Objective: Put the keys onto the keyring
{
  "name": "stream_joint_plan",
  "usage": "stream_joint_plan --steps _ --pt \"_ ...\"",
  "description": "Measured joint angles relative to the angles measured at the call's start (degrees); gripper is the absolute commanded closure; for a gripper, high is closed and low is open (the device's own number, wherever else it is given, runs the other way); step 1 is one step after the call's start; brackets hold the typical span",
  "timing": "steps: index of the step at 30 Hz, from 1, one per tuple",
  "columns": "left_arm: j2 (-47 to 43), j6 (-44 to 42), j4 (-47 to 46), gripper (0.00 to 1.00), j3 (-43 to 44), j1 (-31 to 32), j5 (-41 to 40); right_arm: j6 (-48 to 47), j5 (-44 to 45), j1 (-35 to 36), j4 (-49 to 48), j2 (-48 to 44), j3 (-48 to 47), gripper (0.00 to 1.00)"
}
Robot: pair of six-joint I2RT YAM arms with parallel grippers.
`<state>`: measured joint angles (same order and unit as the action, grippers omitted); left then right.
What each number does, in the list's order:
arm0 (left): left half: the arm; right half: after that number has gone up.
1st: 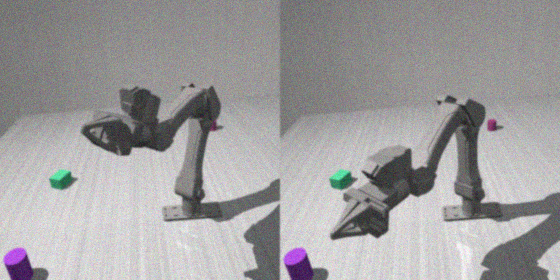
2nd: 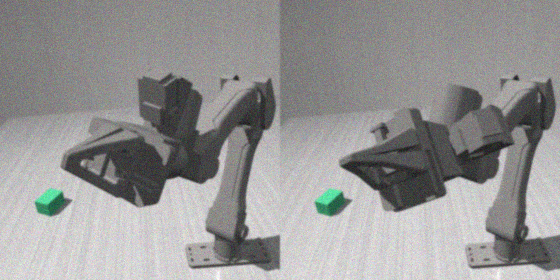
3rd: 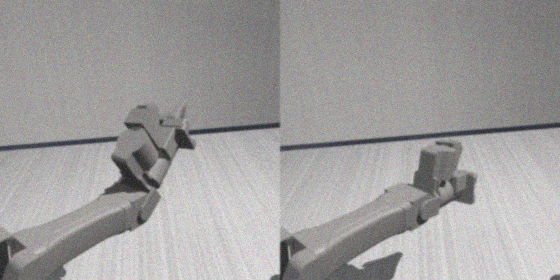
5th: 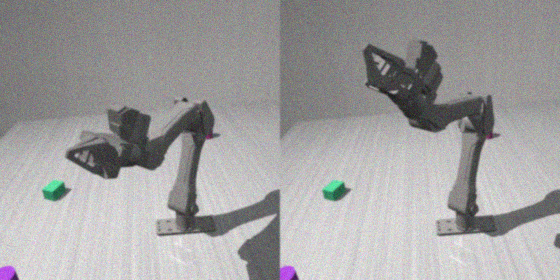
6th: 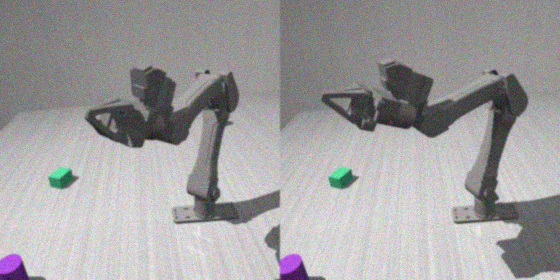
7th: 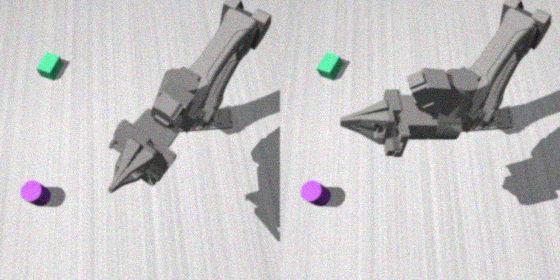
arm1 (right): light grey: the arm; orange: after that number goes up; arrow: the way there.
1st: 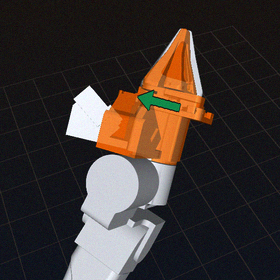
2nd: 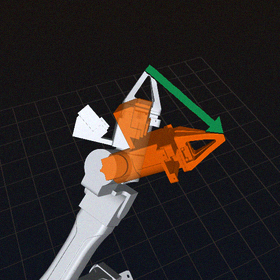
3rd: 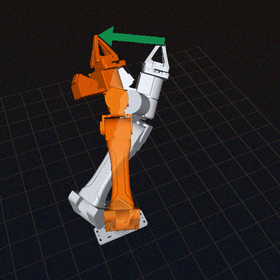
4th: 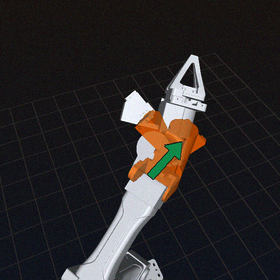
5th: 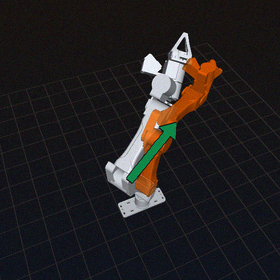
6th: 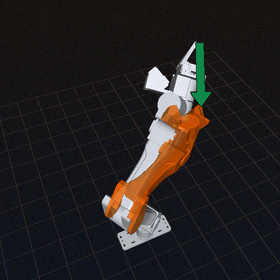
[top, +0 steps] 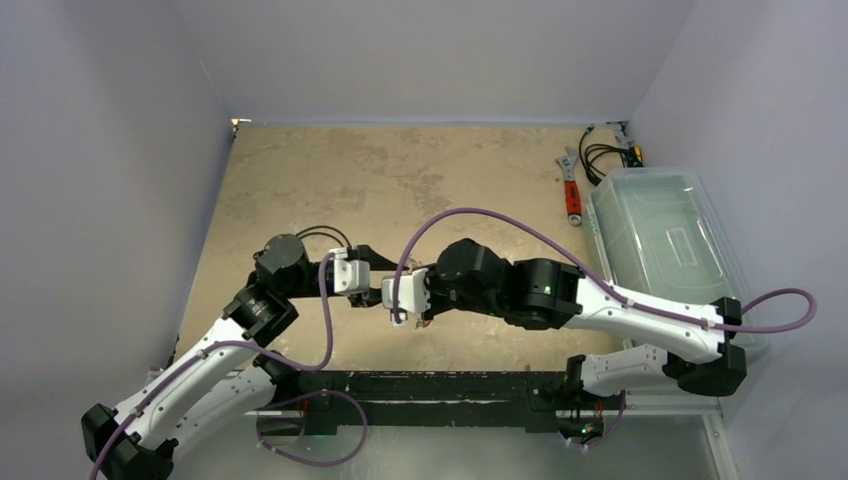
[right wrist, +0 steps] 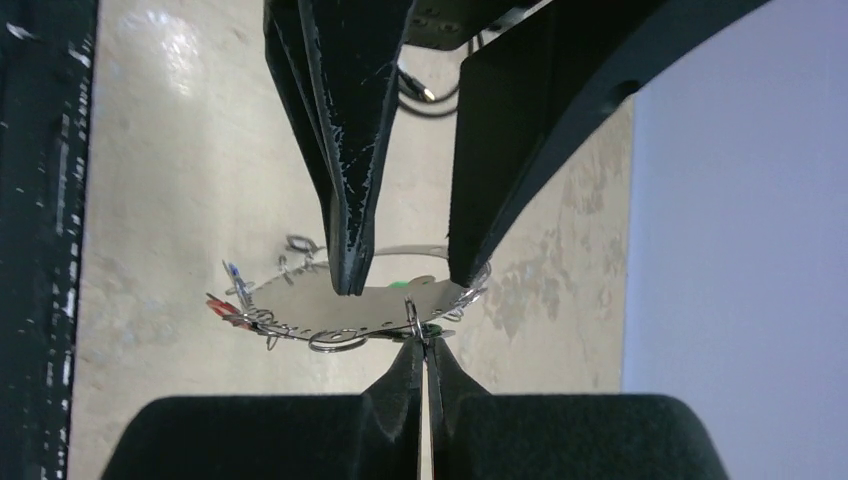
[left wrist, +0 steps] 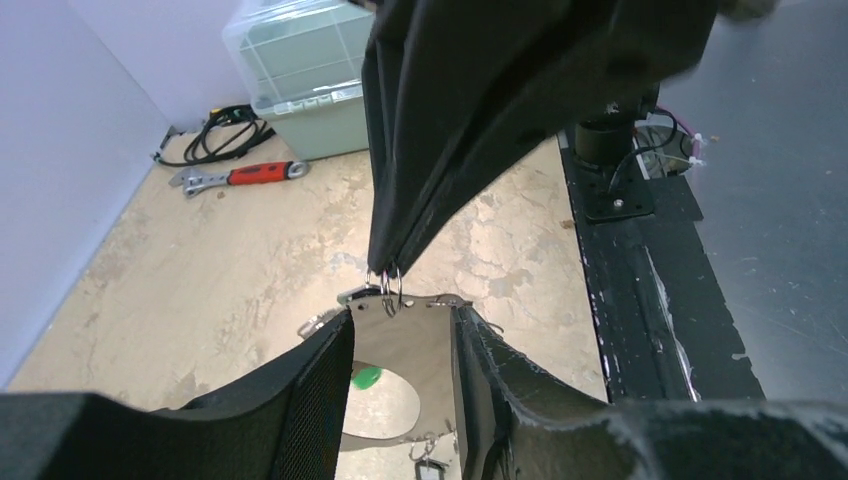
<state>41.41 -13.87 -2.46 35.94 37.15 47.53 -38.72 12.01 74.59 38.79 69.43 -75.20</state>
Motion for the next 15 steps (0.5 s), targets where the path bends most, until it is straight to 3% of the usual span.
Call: stream_joint_plan --steps 3,7,15 --pt "1.42 0.0 0.52 0.52 2.36 0.0 -0.57 -0.72 3.32 0.0 2.86 2.67 -2.34 1.0" --pt "4.0 0.98 2.97 0.15 6.97 0.0 -3.26 -0.98 6.45 0.0 5.31 4.17 -3.41 1.0" --pt "6.93 14.05 5.22 0.03 10.93 0.0 -9.29 -1.9 9.84 -0.11 5.73 0.55 -2.8 1.0"
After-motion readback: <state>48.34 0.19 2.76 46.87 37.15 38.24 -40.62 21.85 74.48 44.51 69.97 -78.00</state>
